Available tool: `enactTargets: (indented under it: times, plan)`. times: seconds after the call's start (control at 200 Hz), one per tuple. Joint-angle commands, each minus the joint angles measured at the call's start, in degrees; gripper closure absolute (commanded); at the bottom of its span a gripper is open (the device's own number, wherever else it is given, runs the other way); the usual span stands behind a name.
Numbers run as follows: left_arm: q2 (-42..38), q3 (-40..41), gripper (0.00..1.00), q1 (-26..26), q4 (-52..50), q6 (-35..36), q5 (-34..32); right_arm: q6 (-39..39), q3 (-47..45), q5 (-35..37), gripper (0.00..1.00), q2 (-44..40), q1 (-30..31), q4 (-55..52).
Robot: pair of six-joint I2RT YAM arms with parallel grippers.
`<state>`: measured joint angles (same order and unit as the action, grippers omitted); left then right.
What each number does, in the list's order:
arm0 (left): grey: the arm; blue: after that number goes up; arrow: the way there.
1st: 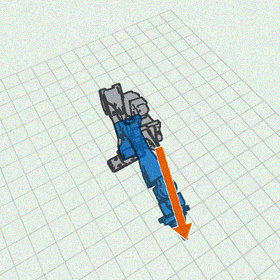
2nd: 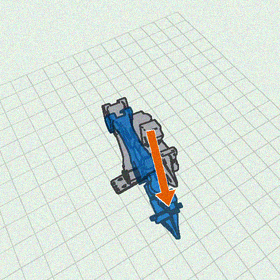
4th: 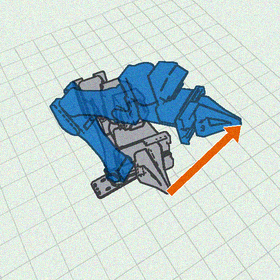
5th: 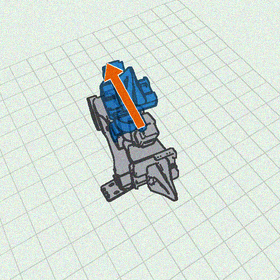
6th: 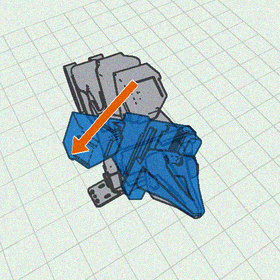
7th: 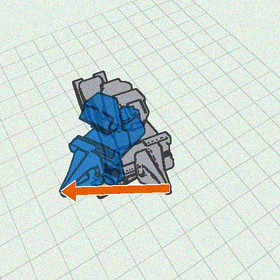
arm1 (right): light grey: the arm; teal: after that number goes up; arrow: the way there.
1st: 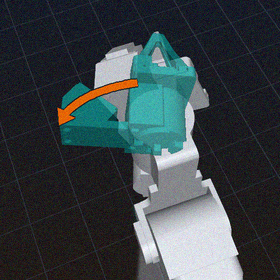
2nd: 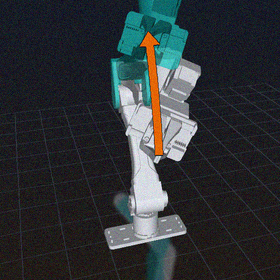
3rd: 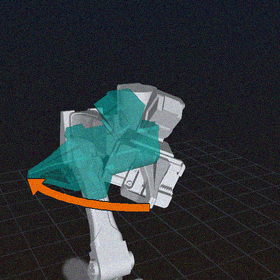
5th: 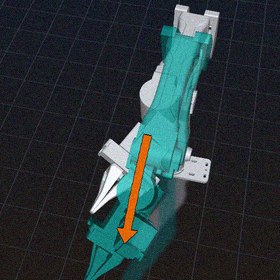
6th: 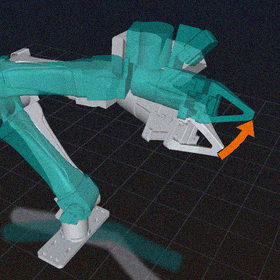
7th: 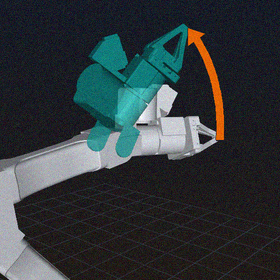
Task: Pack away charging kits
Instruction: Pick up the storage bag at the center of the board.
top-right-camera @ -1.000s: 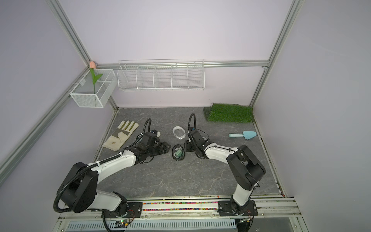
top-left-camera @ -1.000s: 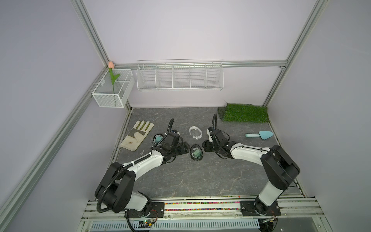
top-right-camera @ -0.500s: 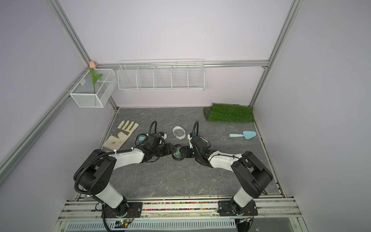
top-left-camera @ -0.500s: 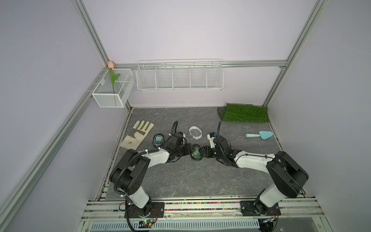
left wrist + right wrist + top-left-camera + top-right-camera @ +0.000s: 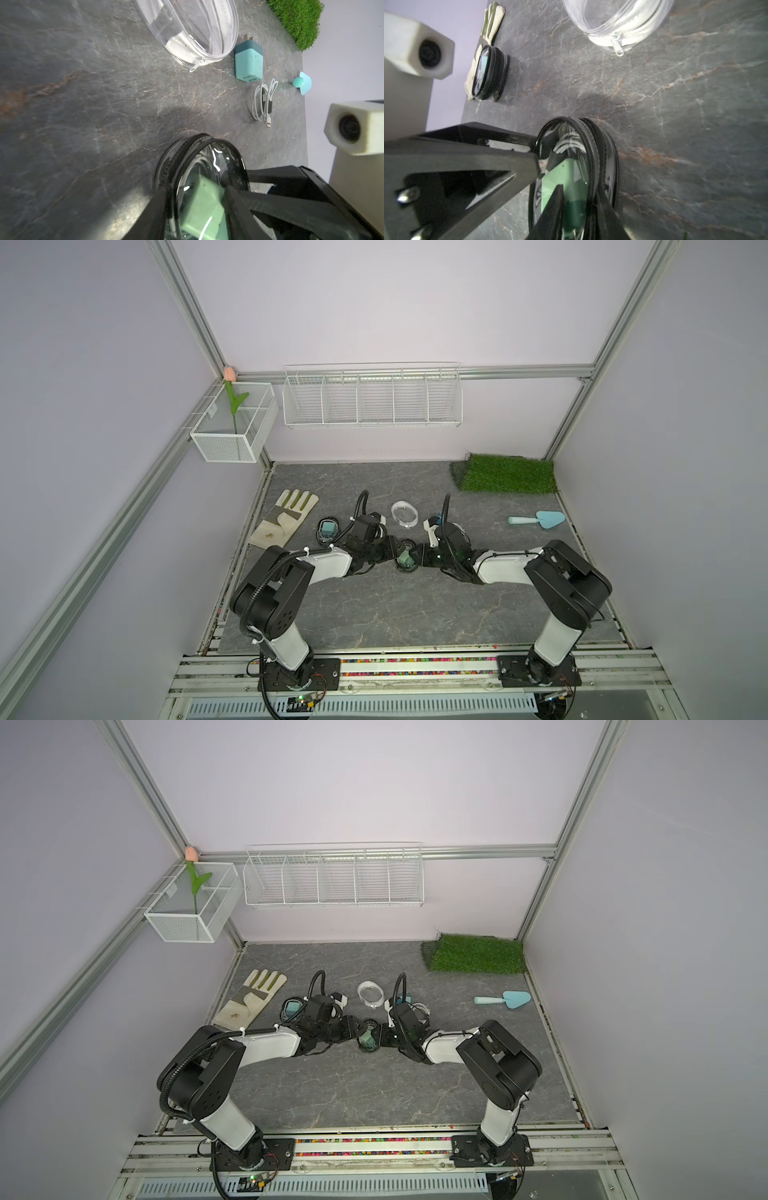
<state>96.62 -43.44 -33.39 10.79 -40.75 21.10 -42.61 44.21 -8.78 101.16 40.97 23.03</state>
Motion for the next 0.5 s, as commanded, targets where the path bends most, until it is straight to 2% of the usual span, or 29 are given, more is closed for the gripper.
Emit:
enactTargets:
  times: [0.0, 0.075, 0.23, 0.27, 0.335, 0.495]
  plan:
    - [1.18, 0.47, 0.51, -0.19, 3.15, -1.25, 3.1, -1.21, 1.53, -0.49, 0.77, 1.4, 0.77, 0.38]
    - [1.4, 0.8, 0.41, -0.19, 3.36, -1.38, 3.11, -1.16, 2.1, 0.35, 0.78, 1.41, 1.03, -0.9]
    - [0.47, 1.26, 0.38, -0.19, 2.13, -0.91, 2.21, -0.59, 2.73, 2.48, 0.79, 0.97, 1.4, -4.12]
    - [0.16, 1.34, 0.37, -0.19, 1.91, -0.83, 1.97, -0.38, 2.6, 3.41, 0.75, 0.67, 1.52, -5.08]
    - [-0.39, 1.52, 0.37, -0.19, 1.19, -0.86, 1.31, -0.19, 1.99, 5.75, 0.62, -0.51, 1.92, -6.98]
    - [-2.06, 2.03, 0.37, -0.19, -0.68, -0.15, 0.74, -0.59, 0.61, 6.73, 0.54, -2.79, 1.8, -7.37]
